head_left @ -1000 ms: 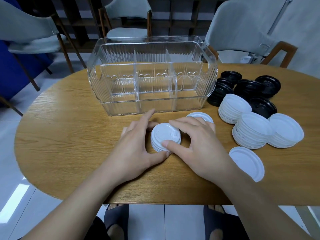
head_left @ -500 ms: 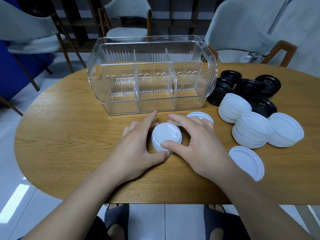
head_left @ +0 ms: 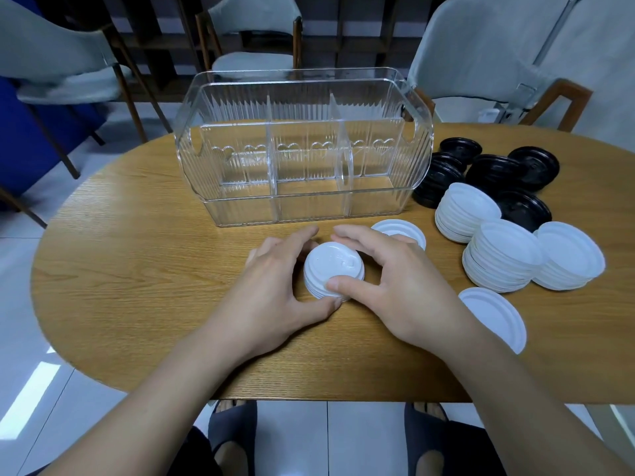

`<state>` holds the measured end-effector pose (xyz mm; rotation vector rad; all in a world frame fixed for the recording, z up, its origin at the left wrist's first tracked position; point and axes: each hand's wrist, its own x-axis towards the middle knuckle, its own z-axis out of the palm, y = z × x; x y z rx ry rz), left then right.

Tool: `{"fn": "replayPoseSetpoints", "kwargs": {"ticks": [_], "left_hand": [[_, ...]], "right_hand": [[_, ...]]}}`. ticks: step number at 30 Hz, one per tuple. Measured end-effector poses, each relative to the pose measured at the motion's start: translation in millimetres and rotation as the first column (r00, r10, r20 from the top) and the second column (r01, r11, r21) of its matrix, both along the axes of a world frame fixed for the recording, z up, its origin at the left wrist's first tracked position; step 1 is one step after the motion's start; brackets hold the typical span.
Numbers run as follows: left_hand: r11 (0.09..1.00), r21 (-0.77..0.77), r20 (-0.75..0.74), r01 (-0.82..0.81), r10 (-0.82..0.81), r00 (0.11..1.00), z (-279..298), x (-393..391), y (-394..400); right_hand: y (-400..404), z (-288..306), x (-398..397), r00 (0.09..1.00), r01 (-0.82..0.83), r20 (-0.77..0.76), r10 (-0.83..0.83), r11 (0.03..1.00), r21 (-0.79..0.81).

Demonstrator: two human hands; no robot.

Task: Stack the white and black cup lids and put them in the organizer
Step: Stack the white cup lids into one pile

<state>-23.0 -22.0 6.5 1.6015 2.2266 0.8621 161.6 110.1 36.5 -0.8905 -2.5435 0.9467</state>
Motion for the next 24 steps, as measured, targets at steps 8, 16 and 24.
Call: {"fn": "replayPoseSetpoints", "kwargs": {"ticks": [8,16,24], "left_hand": [[0.999,0.025,-0.044,0.038,-0.037,0.998,-1.6,0.6,-2.2],[0.997,0.068,-0.037,0.041,-0.039,0.999,3.7,1.6,-1.2],[0.996,0.058,-0.063,0.063,-0.059,0.996,4.1,2.4,0.1]], "right_hand": [[-1.0,-4.8,1.0,0.999,-0.007,-0.034,0.009,0.999,0.052],[10.7,1.2,18.6,0.982,0.111,-0.174,-0.069,0.964,0.242],[20.1,-8.9,26.0,0.984,0.135,0.053,-0.173,0.898,0.419]]}}
